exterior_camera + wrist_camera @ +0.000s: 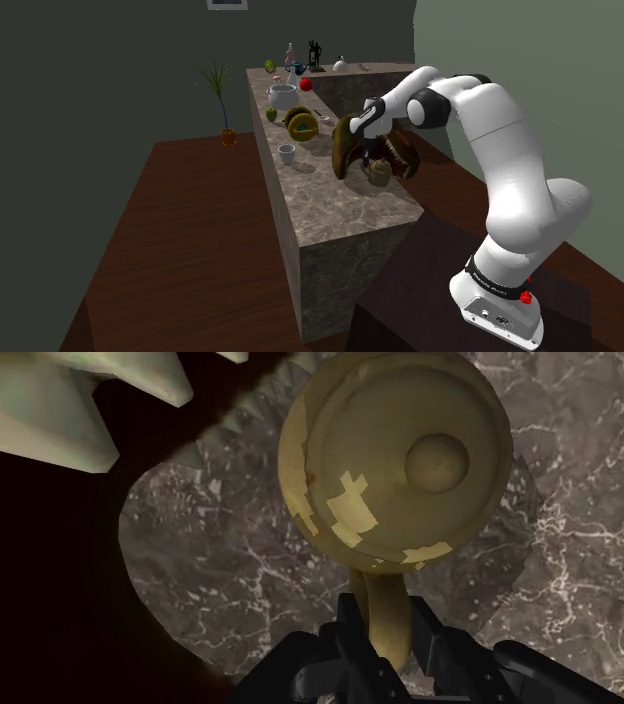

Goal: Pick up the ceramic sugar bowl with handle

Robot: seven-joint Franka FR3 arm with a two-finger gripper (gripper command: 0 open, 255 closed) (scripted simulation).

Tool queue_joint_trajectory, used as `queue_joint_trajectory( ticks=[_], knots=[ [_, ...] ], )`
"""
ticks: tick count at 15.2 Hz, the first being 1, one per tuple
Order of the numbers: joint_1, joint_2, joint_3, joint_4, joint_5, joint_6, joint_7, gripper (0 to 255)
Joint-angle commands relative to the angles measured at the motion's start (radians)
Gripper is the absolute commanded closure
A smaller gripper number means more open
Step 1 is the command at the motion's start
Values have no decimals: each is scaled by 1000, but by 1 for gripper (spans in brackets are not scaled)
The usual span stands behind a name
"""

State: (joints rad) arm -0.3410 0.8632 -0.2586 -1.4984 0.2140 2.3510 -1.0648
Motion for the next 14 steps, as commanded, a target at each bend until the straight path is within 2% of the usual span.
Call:
queue_joint_trajectory(
  ticks=[1,14],
  knots=[
    [2,-16,-4,1,-4,-16,2,255],
    [17,-116,-25,-10,-25,-104,9,255]
  ],
)
